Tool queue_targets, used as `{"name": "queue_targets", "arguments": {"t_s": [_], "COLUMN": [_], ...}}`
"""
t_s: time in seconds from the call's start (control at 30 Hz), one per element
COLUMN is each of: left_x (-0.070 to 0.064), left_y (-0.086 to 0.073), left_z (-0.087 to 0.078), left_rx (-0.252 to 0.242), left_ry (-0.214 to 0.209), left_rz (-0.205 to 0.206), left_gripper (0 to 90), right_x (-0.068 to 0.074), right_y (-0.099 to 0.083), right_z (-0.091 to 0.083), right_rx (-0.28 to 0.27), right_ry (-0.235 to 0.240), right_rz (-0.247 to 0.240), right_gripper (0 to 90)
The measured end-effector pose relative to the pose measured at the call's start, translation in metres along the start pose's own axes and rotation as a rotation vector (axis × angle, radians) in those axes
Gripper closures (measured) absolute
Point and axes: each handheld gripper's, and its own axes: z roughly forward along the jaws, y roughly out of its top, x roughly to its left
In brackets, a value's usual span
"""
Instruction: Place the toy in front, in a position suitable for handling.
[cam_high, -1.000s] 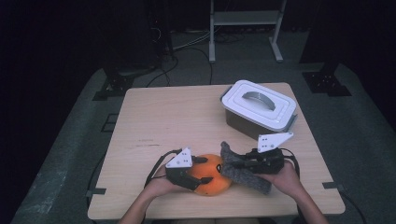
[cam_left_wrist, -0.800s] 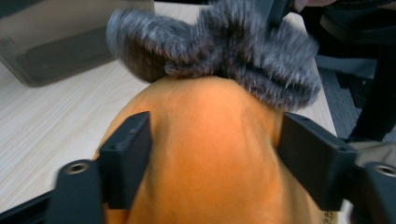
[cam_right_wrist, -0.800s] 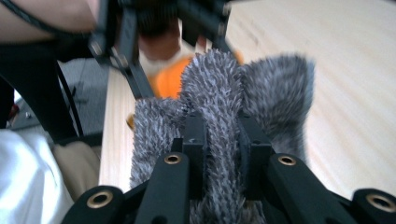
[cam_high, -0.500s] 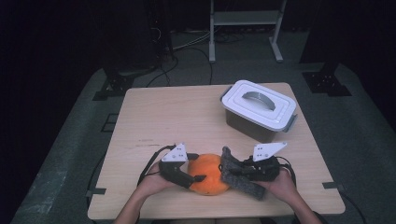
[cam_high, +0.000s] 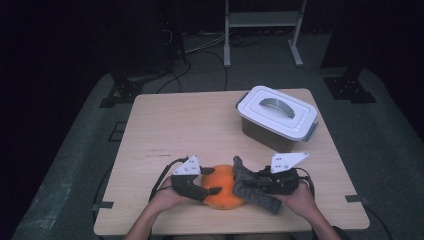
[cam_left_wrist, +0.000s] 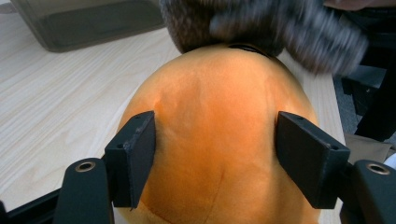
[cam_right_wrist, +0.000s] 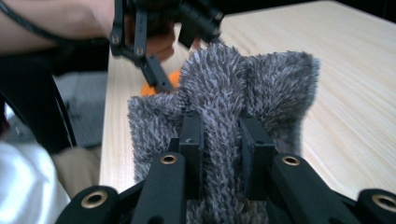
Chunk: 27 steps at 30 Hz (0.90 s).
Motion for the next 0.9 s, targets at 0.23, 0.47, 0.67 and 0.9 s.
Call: {"name": "queue_targets", "arguments": {"t_s": [0.23,0.47,0.67,0.9], "left_x": [0.008,0.008,0.006,0.005], "left_y": [-0.005,-0.004,-0.003,0.001], "left_z": [-0.002,-0.001,0.000,-0.011], "left_rx": [-0.012,-0.004,-0.009,-0.049], "left_ry": [-0.004,0.019,0.028,-0.039], "left_rz": [-0.043,-0.051,-0.041,0.011], "left_gripper": [29.6,29.5,28.7,24.2], "right_x": [-0.013,-0.009,0.007,-0.007], "right_y": [-0.015,-0.014,-0.006,-0.016], "right_z": [0.001,-0.011,0.007,0.001], "right_rx": [0.078,0.013,0.060,0.070], "right_ry": [-0.055,-0.054,-0.025,-0.063], "right_rz": [0.041,0.034,-0.044,0.015], "right_gripper": [73.0,72.6,72.4,72.3]}}
